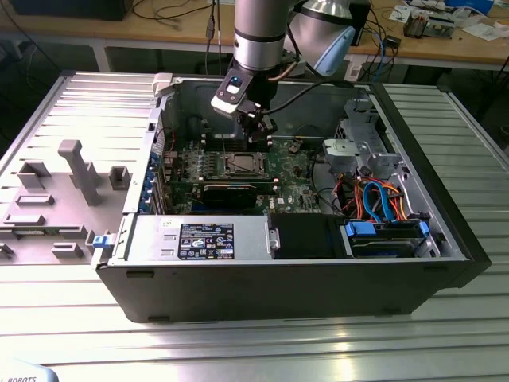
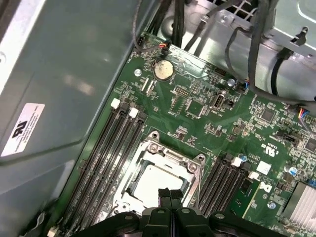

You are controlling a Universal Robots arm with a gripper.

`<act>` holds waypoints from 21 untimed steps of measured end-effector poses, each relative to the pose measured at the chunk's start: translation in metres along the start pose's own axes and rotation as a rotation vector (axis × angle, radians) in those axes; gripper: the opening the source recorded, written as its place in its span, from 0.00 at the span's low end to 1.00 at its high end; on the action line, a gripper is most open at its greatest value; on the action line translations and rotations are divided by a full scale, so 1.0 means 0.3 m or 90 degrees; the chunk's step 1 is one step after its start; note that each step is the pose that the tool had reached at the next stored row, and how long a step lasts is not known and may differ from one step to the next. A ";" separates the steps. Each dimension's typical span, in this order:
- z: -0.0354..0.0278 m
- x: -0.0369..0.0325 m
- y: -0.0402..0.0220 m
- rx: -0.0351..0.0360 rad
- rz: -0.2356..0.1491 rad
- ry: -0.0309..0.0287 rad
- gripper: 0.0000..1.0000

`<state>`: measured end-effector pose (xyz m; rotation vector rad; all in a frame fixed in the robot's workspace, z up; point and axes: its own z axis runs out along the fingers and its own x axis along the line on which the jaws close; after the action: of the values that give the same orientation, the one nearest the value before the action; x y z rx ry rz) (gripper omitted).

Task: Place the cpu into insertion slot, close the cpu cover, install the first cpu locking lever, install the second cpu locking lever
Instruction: 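Install the first cpu locking lever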

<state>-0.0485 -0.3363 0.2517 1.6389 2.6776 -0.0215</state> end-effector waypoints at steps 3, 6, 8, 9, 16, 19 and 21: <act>0.000 0.000 0.000 -0.0001 -0.014 -0.0001 0.11; 0.000 0.000 0.000 -0.0002 -0.026 -0.0002 0.11; 0.000 0.000 0.000 -0.0003 -0.034 -0.0003 0.11; 0.000 0.000 0.000 -0.0004 -0.041 -0.0004 0.11; 0.001 0.001 -0.001 -0.0007 -0.080 -0.0008 0.11; 0.001 0.003 -0.005 -0.0011 -0.101 -0.0010 0.11; 0.001 0.006 -0.011 -0.0013 -0.109 -0.0012 0.11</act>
<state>-0.0523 -0.3363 0.2514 1.4036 2.8065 -0.0205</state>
